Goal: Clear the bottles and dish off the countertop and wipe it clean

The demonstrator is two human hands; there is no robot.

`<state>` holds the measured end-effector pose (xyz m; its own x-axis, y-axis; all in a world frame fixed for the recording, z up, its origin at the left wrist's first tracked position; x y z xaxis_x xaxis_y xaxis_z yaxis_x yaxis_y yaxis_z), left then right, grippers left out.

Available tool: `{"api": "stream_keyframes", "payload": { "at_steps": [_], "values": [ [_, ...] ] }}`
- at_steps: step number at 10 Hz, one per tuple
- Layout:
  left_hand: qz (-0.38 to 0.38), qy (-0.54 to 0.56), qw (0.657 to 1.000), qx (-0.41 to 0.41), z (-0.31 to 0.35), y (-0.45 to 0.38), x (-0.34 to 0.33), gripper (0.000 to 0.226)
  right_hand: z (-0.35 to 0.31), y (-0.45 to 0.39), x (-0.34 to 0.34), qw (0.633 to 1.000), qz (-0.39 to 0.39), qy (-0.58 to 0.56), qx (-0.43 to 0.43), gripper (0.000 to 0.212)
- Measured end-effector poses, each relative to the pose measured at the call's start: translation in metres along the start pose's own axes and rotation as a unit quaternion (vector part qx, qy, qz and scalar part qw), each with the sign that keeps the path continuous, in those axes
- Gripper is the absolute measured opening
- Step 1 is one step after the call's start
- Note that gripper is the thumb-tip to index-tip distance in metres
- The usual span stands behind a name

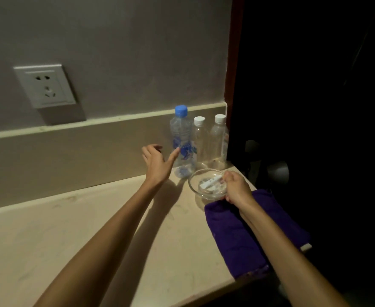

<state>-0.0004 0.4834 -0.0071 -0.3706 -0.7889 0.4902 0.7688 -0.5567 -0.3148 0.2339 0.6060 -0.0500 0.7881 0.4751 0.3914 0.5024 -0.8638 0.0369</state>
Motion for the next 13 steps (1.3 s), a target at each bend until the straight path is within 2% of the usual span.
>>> {"api": "stream_keyframes", "payload": {
  "at_steps": [1,2,3,5,8,9,10,12,13],
  "values": [
    [0.003,0.004,1.0,0.021,-0.017,0.008,0.026,0.052,-0.01,0.003,-0.019,1.0,-0.017,-0.026,-0.002,0.038],
    [-0.003,0.008,1.0,0.026,-0.032,0.019,0.053,0.041,-0.023,0.007,-0.044,0.999,-0.037,-0.035,0.001,0.038],
    [0.0,0.009,0.999,0.04,-0.052,0.03,0.089,0.038,-0.031,0.009,-0.078,0.998,-0.062,-0.029,-0.002,0.04],
    [-0.034,0.05,0.993,0.099,-0.092,0.08,0.159,0.037,-0.034,0.006,-0.151,0.99,-0.098,-0.07,-0.074,0.046],
    [0.053,0.075,0.983,0.161,-0.138,0.142,0.258,0.029,-0.038,-0.015,-0.191,0.991,-0.056,-0.057,-0.107,0.047],
    [0.085,0.224,0.946,0.218,-0.15,0.161,0.258,0.026,-0.043,-0.015,-0.192,0.993,-0.047,-0.042,-0.102,0.047],
    [0.091,0.29,0.922,0.239,-0.156,0.169,0.252,0.024,-0.044,-0.017,-0.193,0.991,-0.059,-0.052,-0.108,0.05],
    [0.078,0.291,0.928,0.218,-0.141,0.172,0.242,0.023,-0.042,-0.02,-0.192,0.982,-0.079,-0.111,-0.128,0.053],
    [0.059,0.194,0.962,0.181,-0.12,0.175,0.245,0.023,-0.037,-0.014,-0.187,0.982,-0.084,-0.115,-0.125,0.054]
  ]
}}
Point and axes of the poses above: each hand's wrist, its own y-axis away from the middle knuckle, its own x-axis out of the back of the hand, z = x × y, the point moved 6 cm from there along -y, towards the middle knuckle, and after that the axes turned 3 degrees about -z, right-handed, at the moved point
